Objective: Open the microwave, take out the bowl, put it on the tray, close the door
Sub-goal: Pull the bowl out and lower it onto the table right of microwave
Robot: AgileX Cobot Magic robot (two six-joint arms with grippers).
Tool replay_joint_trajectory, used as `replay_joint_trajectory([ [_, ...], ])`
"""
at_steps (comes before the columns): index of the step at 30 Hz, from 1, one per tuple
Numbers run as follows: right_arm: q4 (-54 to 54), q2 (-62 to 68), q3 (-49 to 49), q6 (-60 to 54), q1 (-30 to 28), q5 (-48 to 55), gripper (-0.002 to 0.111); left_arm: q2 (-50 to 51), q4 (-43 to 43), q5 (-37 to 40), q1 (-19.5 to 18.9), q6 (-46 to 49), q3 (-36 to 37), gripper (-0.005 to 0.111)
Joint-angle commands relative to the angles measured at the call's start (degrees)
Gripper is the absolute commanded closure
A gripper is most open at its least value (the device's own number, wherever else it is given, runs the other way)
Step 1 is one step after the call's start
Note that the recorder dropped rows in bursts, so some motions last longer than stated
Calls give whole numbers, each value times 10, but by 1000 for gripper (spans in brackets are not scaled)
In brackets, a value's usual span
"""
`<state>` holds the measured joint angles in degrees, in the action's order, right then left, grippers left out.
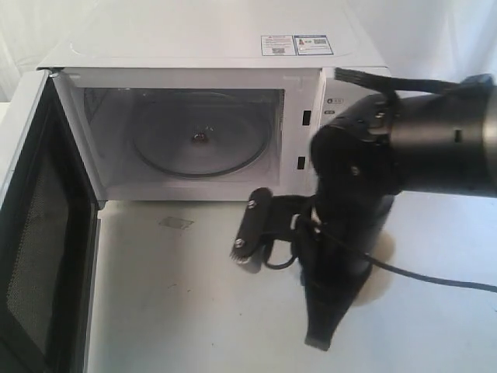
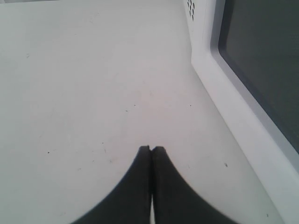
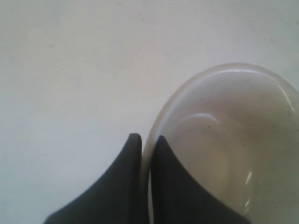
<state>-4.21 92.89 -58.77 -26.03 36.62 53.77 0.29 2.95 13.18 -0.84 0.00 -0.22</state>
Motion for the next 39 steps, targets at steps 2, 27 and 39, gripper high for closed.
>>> replay_joint_trajectory([
  [2,-126,-55,69,189,-73,-92,108,-3,4,1,-2,0,2,107],
  [27,-313,49,102,537,-140,-245,108,-3,4,1,-2,0,2,107],
  [39,-323,70,102,533,-140,-200,103,-3,4,1,-2,0,2,107],
])
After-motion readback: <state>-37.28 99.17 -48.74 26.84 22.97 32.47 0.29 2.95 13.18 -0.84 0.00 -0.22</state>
